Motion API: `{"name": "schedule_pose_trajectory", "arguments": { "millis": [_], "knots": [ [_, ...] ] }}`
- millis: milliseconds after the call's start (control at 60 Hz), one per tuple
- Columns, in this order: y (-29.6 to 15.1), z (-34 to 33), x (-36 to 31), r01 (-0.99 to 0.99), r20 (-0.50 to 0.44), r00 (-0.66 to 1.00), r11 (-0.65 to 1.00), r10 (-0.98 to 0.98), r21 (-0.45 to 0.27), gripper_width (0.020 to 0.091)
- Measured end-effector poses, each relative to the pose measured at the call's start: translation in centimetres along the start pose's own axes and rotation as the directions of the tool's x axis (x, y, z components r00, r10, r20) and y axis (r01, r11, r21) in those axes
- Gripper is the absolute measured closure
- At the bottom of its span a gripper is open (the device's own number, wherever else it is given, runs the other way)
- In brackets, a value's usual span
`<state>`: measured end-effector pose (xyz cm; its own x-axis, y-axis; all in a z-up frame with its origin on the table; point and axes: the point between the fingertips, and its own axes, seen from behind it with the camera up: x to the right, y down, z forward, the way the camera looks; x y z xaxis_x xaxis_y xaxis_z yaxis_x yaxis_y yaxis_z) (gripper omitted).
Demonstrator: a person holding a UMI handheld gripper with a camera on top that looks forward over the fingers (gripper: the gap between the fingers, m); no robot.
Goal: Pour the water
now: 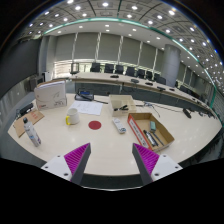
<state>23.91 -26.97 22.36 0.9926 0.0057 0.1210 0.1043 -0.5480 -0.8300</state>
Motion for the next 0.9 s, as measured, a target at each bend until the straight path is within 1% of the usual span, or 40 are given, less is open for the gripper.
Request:
{"name": "schedule_pose_trajectory", "arguments": {
  "millis": [167, 317, 433, 650, 767, 900],
  "knots": [
    [0.1, 0.5, -2.4, 0.009, 0.016, 1.000, 1.000, -0.009, -0.004, 0.0243],
    [0.4, 0.6, -7.5, 0.020, 0.044, 0.999, 1.000, -0.020, -0.003, 0.0243],
    [1.5, 0.3, -13.4, 0.028, 0.084, 0.996, 1.000, -0.028, -0.007, 0.0241],
    [4.7, -0.1, -27.1, 0.032, 0.185, 0.982, 0.999, -0.027, -0.026, 0.0244],
    [5.4, 0.4, -34.3, 0.034, 0.237, 0.971, 0.999, -0.035, 0.006, 0.0243],
    [4.9, 3.0, -40.1, 0.020, 0.250, 0.968, 0.997, -0.037, 0.070, 0.0242]
  ]
}}
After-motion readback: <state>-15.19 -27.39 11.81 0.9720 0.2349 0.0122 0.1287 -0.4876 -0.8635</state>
